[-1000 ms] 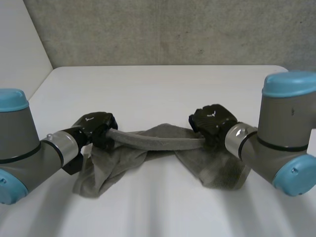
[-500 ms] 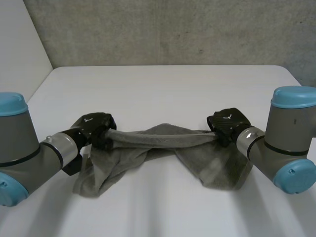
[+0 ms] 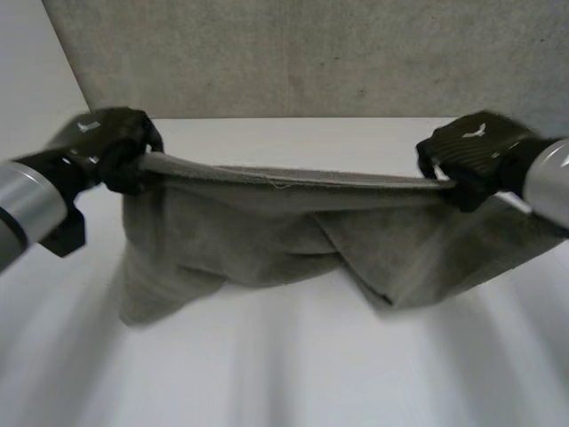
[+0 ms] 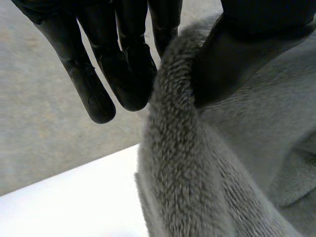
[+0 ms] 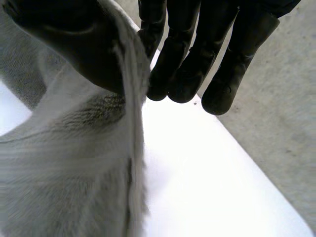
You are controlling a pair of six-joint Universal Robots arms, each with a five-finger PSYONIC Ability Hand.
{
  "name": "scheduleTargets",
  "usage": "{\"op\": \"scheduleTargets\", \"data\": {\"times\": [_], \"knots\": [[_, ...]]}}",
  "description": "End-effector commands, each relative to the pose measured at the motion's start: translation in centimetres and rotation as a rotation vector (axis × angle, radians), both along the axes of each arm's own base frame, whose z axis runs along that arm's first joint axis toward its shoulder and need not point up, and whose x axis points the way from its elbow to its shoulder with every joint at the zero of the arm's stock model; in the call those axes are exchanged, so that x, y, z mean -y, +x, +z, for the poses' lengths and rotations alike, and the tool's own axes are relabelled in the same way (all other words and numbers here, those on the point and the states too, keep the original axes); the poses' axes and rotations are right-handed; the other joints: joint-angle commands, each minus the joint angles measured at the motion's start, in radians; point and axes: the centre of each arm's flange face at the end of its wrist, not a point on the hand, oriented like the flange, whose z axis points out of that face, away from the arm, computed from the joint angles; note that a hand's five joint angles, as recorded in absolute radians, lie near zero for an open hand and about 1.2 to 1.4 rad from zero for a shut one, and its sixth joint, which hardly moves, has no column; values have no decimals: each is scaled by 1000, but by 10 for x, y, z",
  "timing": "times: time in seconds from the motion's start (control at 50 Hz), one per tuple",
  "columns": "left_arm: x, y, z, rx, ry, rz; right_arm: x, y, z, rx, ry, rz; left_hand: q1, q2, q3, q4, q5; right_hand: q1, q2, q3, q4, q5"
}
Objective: Fold the towel.
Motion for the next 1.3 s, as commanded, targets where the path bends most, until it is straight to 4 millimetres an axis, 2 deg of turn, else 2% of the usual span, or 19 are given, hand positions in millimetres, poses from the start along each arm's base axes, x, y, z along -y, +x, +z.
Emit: {"op": "scheduleTargets", "data": {"times": [0.02,0.2,0.34,0.38,0.42,0.44,0.48,0.54,0.58,0.7,0.82,0.86,0.88,0.92,0.98,1.02,1.14,1.24,1.3], "knots": [[7,9,5,35,60,29,5,-11,15,-135,-36,24,74,58,58,36,83,83,76,69,64,69],[58,-9,-56,227,128,-34,42,18,-29,-234,-12,47,74,58,58,36,83,83,76,69,64,69],[92,-48,-45,203,1,-90,77,61,-18,-104,-236,44,74,58,58,36,83,83,76,69,64,69],[102,-54,-29,189,-73,-73,90,65,-4,-46,-328,16,74,58,58,36,83,83,76,69,64,69],[122,-59,23,133,-295,20,108,70,38,79,-547,-47,74,58,58,36,83,83,76,69,64,69],[122,-59,24,133,-296,21,108,70,38,79,-548,-47,74,58,58,36,83,83,76,69,64,69],[132,-55,88,35,-544,152,114,67,86,205,-764,-117,74,58,58,36,83,83,76,69,64,69],[131,-50,119,-19,-665,213,112,65,109,258,-861,-139,74,58,58,36,83,83,76,69,64,69],[119,-45,168,-113,-858,270,106,60,136,315,-979,-154,74,58,58,36,83,83,76,69,64,69],[107,-42,190,-152,-955,269,104,60,129,302,-957,-140,74,58,58,36,83,83,76,69,64,69],[119,-42,120,-37,-744,235,98,64,86,235,-820,-60,74,58,58,36,83,83,76,69,64,69],[115,-39,75,23,-622,205,91,67,61,204,-748,8,74,58,58,36,83,83,76,69,64,69],[115,-39,75,23,-622,204,91,67,61,204,-748,8,74,58,58,36,83,83,76,69,64,69],[113,-35,30,67,-532,171,86,70,29,173,-669,77,74,58,58,36,83,83,76,69,64,69],[112,-32,8,85,-495,156,86,68,12,153,-626,97,74,58,58,36,83,83,76,69,64,69],[105,-30,-32,115,-427,124,83,62,-22,118,-526,112,74,58,58,36,83,83,76,69,64,69],[97,-28,-78,181,-376,105,70,59,-75,62,-377,119,74,58,58,36,83,83,76,69,64,69],[90,-26,-139,333,-285,74,61,51,-141,-24,-200,105,20,3,3,-18,28,83,76,69,64,69],[85,-26,-160,394,-259,56,59,44,-158,-68,-159,70,-57,-73,-74,-95,-49,83,76,69,64,69]]}}
